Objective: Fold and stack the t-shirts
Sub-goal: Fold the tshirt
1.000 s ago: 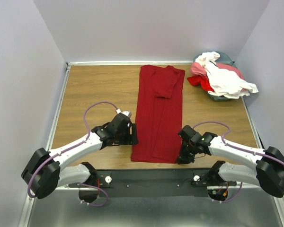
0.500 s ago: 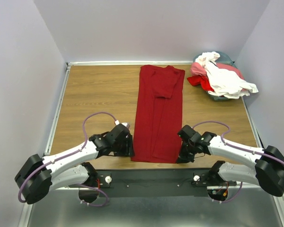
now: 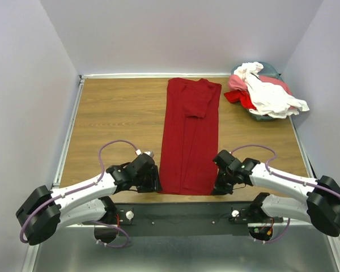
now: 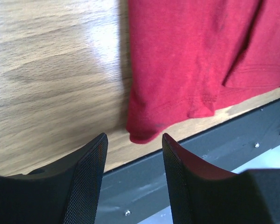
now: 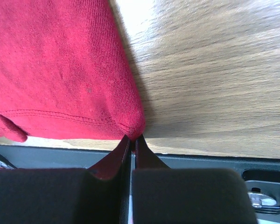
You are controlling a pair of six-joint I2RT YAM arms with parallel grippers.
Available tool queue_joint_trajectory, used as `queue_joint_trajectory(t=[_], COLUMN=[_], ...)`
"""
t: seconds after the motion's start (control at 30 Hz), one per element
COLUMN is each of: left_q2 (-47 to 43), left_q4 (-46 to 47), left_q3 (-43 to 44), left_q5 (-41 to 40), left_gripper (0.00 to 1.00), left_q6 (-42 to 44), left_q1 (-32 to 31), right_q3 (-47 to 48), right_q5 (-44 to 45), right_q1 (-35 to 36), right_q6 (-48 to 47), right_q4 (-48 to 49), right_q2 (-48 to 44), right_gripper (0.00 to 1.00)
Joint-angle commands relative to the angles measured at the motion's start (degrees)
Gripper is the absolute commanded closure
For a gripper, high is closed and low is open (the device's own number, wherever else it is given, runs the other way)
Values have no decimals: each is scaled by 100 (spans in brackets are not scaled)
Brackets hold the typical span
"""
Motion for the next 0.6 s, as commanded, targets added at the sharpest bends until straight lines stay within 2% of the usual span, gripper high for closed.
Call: queue_joint_trajectory(t=[0.0, 0.43, 0.57], left_q2=[70, 448, 352], left_q4=[374, 576, 629], left_q3=[-182, -120, -243], left_q5=[118, 65, 109], left_gripper=[42, 49, 64], left_q6=[-141, 35, -70], left_q1=[-28, -37, -37], right_q3=[16, -81, -116], right_q5=[418, 488, 497], right_q1=[32, 32, 32], right_q6=[15, 85, 94], right_q4=[-249, -293, -302], right_q2=[-149, -360, -448], right_gripper=[92, 92, 91])
